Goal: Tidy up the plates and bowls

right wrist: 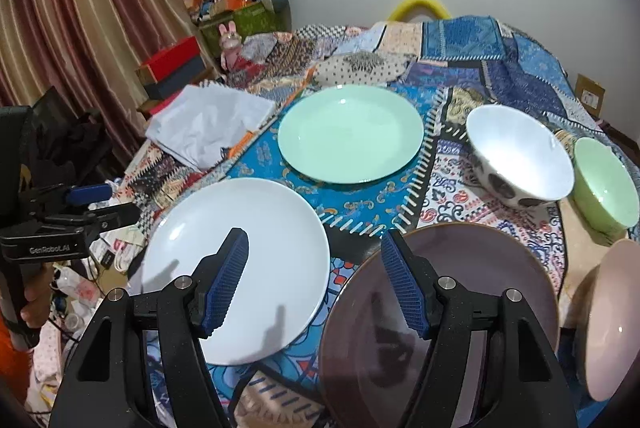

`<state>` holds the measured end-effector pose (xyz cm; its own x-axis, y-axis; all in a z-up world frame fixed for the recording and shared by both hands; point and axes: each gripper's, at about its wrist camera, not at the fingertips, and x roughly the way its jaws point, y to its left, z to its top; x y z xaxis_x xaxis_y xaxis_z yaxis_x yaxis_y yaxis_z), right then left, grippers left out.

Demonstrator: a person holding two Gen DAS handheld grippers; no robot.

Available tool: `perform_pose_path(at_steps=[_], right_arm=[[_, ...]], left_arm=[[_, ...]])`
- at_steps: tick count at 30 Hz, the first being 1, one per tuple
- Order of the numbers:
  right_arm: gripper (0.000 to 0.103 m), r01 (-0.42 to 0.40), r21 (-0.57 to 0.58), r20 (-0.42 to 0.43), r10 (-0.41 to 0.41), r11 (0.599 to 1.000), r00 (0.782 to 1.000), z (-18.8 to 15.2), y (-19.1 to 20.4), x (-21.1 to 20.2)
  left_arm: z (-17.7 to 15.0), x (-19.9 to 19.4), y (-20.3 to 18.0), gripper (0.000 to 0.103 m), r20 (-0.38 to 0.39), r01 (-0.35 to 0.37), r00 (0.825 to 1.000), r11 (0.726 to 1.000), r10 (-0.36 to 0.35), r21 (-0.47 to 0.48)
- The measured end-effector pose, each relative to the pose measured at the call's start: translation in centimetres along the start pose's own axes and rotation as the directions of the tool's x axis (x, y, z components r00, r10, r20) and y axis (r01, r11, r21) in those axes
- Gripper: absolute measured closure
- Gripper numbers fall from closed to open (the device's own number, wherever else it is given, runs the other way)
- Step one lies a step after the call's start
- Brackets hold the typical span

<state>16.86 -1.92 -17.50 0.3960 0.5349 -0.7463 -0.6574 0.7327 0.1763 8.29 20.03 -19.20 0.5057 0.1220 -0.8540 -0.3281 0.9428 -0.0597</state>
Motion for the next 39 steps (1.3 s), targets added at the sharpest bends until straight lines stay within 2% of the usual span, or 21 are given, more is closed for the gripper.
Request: perform_pose_path(at_steps=[14, 17, 19, 22, 25, 28, 39], right_arm=[[0.038, -0.028, -0.028, -0.148, 0.023, 0.999, 0.989, -0.4, 0.2, 5.1], [0.042, -0.034, -0.046, -0.160, 0.026, 0.998, 0.987, -0.3, 0.7, 5.6], [0.048, -0.043, -0.052, -0.171, 0.033, 0.998, 0.985, -0.3, 0.9, 6.1], [0.052, -0.046, -0.055, -0.198, 0.034, 0.997, 0.980, -0.2, 0.8, 7.0], [0.052, -0.082, -0.025, -0.235, 0.074, 0.996, 0.969, 0.0, 0.4, 7.7], [0.059, -0.081, -0.026, -0.257, 0.072, 0.996, 0.964, 0.0, 0.2, 8.1], [0.060, -0.098, -0.088, -0.307, 0.067, 0.991, 0.949, -0.1, 1.1, 9.4]], left_arm=[[-1.6, 4.5, 1.3, 0.024, -0.110, 0.057, 0.992, 0.997, -0.061, -0.043], [-1.9, 5.1, 1.3, 0.024, -0.128, 0.067, 0.989, 0.996, -0.073, -0.053], [-2.2, 5.4, 1.3, 0.025, -0.141, 0.078, 0.986, 0.995, -0.086, -0.059], [-2.5, 5.9, 1.3, 0.031, -0.158, 0.086, 0.983, 0.994, -0.095, -0.065], [-2.9, 6.4, 1.1, 0.040, -0.184, 0.098, 0.977, 0.993, -0.109, -0.069], [-3.1, 6.3, 1.1, 0.042, -0.174, 0.103, 0.978, 0.992, -0.114, -0.070], [-3.3, 6.5, 0.5, 0.047, -0.177, 0.134, 0.973, 0.988, -0.146, -0.078]])
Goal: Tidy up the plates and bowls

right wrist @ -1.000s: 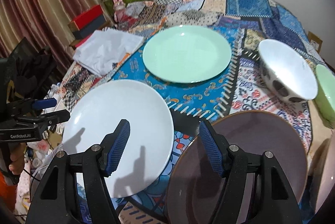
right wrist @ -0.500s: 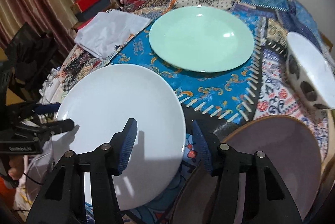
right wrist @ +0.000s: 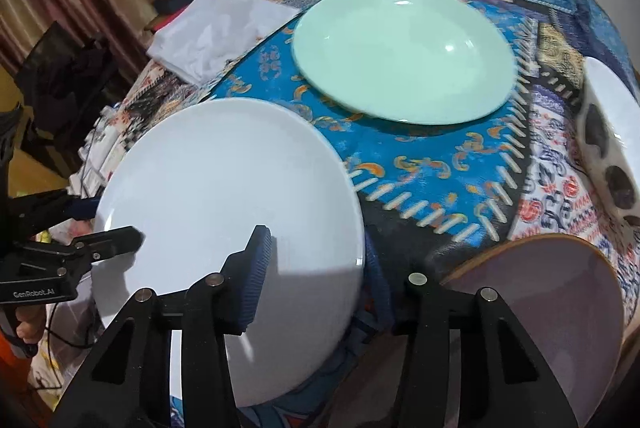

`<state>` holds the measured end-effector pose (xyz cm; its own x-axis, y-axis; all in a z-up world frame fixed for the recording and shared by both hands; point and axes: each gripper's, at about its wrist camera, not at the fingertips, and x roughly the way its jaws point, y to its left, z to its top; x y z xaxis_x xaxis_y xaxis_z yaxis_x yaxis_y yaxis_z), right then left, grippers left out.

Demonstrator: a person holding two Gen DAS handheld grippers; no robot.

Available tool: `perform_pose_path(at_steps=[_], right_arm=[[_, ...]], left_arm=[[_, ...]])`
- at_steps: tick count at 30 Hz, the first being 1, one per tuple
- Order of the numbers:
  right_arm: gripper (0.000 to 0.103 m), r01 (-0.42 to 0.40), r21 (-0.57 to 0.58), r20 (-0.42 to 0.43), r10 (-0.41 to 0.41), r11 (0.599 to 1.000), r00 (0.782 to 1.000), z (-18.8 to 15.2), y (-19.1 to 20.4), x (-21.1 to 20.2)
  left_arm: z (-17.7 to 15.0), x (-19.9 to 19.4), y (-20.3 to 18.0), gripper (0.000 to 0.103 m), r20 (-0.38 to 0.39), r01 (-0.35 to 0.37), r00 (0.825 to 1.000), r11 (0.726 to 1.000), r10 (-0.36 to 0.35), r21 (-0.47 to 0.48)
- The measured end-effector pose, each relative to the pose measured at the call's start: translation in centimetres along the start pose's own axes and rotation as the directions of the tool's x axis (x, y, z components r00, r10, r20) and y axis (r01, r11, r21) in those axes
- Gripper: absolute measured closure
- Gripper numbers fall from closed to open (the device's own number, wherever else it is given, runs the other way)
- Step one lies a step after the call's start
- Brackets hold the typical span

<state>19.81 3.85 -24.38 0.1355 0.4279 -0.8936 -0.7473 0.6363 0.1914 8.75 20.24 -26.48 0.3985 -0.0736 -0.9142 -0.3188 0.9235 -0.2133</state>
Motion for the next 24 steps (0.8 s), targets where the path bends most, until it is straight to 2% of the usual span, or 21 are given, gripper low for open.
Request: perform_pose_path(at_steps=[4, 7, 11, 15, 24], right_arm=[[0.060, 0.037, -0.035, 0.002, -0.037, 0.999, 0.999, 0.0, 0.6, 0.4], [0.066, 0.038, -0.020, 0.014, -0.038, 0.999, 0.999, 0.0, 0.3, 0.1], [0.072, 0.016, 0.009, 0.018, -0.017, 1.000, 1.000, -0.3, -0.1, -0.6], [0.073, 0.002, 0.023, 0.026, -0.003, 1.000, 1.000, -0.8, -0.1, -1.0], [0.073, -0.010, 0.051, 0.066, 0.007, 0.999, 0.998, -1.1, -0.2, -2.2]], left_arm=[[-0.2, 0.0, -0.8, 0.047, 0.005, 0.000, 1.000, 1.000, -0.001, 0.031], [-0.2, -0.3, -1.5, 0.048, 0.018, -0.020, 1.000, 0.999, 0.019, 0.049], [-0.1, -0.3, -0.8, 0.050, 0.021, 0.005, 1.000, 1.000, -0.005, -0.003], [-0.1, -0.8, -0.1, 0.052, 0.028, 0.034, 0.999, 0.998, -0.033, -0.047], [-0.2, -1.3, -0.6, 0.058, 0.040, 0.009, 0.999, 0.999, -0.007, -0.033]])
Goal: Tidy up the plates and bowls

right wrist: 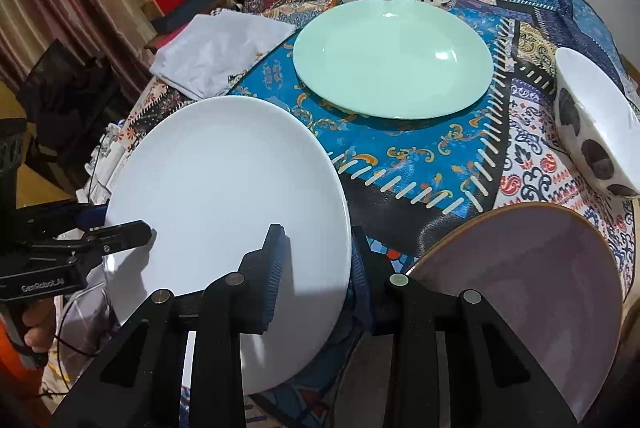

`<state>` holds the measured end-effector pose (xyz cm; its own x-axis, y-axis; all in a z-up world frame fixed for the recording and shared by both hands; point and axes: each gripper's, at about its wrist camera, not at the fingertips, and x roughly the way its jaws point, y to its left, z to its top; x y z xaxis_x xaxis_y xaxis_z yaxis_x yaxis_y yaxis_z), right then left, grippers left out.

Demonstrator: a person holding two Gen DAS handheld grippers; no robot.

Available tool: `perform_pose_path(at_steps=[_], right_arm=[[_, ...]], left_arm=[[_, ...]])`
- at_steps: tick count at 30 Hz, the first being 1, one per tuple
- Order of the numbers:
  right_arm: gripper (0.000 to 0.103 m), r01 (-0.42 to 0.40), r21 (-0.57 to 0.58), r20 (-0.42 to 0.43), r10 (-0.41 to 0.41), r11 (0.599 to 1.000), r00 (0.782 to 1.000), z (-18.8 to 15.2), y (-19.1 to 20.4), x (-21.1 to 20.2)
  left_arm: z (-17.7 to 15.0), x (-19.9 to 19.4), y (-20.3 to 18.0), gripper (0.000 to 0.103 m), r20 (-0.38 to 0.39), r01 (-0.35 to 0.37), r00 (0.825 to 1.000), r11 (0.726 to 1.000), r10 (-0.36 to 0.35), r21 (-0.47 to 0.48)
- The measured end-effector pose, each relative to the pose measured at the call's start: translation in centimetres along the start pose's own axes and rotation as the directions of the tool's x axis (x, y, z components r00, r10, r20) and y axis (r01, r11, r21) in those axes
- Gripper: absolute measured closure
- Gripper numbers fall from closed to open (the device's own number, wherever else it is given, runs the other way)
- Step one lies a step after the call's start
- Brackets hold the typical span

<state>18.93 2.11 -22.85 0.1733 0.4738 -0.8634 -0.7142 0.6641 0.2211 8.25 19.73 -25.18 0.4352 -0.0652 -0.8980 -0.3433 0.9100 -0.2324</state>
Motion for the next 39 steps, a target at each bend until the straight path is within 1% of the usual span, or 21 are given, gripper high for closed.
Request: perform_pose_path(at_steps=[10, 12, 24, 27, 39], right_arm=[[0.073, 0.012, 0.020, 0.044, -0.013, 1.000, 0.999, -0.2, -0.5, -1.9], [0.073, 0.017, 0.025, 0.054, -0.019, 1.000, 0.998, -0.2, -0.7, -2.3], [0.073, 0.042, 0.054, 0.125, -0.049, 0.998, 0.991, -0.5, -1.9, -5.5], [0.073, 0.047, 0.066, 0.143, -0.057, 0.997, 0.988, -0.6, -2.4, -6.3], [0.073, 0.069, 0.129, 0.175, -0.092, 0.989, 0.980, -2.1, -4.7, -9.0]], left_arm=[[0.6, -1.2, -1.1, 0.058, 0.029, 0.014, 0.999, 1.000, -0.015, 0.007], [0.8, -1.5, -1.6, 0.060, 0.043, 0.010, 0.999, 1.000, -0.011, 0.020], [1.9, -2.9, -4.2, 0.060, 0.089, 0.020, 0.996, 0.998, -0.026, 0.066], [2.1, -3.3, -5.1, 0.060, 0.105, 0.017, 0.994, 0.996, -0.027, 0.093], [2.7, -3.9, -8.8, 0.060, 0.120, 0.052, 0.990, 0.987, -0.070, 0.149]])
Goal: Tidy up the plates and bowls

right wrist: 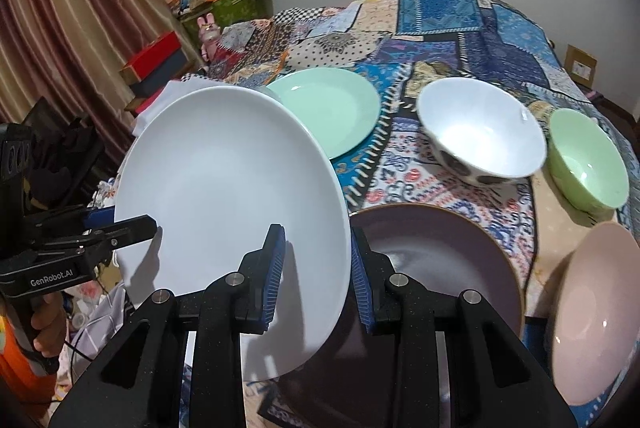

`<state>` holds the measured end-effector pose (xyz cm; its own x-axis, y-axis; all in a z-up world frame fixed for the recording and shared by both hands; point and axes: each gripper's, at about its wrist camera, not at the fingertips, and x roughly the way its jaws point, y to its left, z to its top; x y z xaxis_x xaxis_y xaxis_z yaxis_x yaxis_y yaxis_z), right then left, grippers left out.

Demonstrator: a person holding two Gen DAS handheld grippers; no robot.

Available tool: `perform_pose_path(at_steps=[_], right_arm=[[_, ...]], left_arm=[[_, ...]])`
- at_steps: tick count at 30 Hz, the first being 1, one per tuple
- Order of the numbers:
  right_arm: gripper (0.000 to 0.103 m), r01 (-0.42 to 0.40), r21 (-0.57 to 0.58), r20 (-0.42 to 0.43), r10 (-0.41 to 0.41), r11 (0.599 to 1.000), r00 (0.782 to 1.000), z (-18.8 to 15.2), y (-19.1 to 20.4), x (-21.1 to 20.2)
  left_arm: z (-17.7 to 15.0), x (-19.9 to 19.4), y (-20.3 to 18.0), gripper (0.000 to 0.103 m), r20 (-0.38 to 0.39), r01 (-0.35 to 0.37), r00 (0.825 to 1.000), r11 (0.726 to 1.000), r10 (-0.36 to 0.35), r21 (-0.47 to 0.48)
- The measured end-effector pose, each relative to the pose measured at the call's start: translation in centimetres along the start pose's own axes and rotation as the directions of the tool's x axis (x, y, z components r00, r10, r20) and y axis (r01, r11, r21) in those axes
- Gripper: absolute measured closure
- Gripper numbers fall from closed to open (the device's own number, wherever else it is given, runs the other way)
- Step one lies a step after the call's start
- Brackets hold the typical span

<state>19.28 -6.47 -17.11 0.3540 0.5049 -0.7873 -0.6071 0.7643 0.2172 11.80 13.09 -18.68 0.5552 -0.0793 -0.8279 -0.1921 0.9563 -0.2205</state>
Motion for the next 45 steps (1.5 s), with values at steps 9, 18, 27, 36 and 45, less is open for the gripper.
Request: perform_pose_path(at_steps=[9, 18, 27, 36, 45], right_arm=[[0.073, 0.028, 0.036, 0.026, -0.029, 0.999, 0.999, -0.8, -1.9, -2.1], [0.073, 0.050, 0.078, 0.045, -0.053, 0.996, 0.998, -1.9, -3.9, -4.0], [0.073, 0.063, 0.139, 0.049, -0.070, 0.988, 0.996, -3.3, -5.9, -5.3], [0.073, 0.093, 0.173, 0.031, -0.100, 0.980, 0.995, -4.6, -7.5, -5.4], [0.073, 0.105, 0.203, 0.004, -0.109, 0.973, 0.994, -5.5, -8.6, -4.9]], left_arm=[[0.5, 0.2, -2.8, 0.060, 0.001, 0.027, 1.000, 0.999, -0.027, 0.043], [0.5, 0.6, -5.7, 0.060, -0.011, 0.047, 0.999, 0.995, -0.046, 0.085], [0.4, 1.7, -8.3, 0.060, -0.034, 0.067, 0.997, 0.991, -0.063, 0.118], [0.2, 3.9, -9.8, 0.060, -0.087, 0.082, 0.994, 0.986, -0.070, 0.147], [-0.2, 5.9, -10.6, 0.060, -0.128, 0.084, 0.990, 0.984, -0.065, 0.156]])
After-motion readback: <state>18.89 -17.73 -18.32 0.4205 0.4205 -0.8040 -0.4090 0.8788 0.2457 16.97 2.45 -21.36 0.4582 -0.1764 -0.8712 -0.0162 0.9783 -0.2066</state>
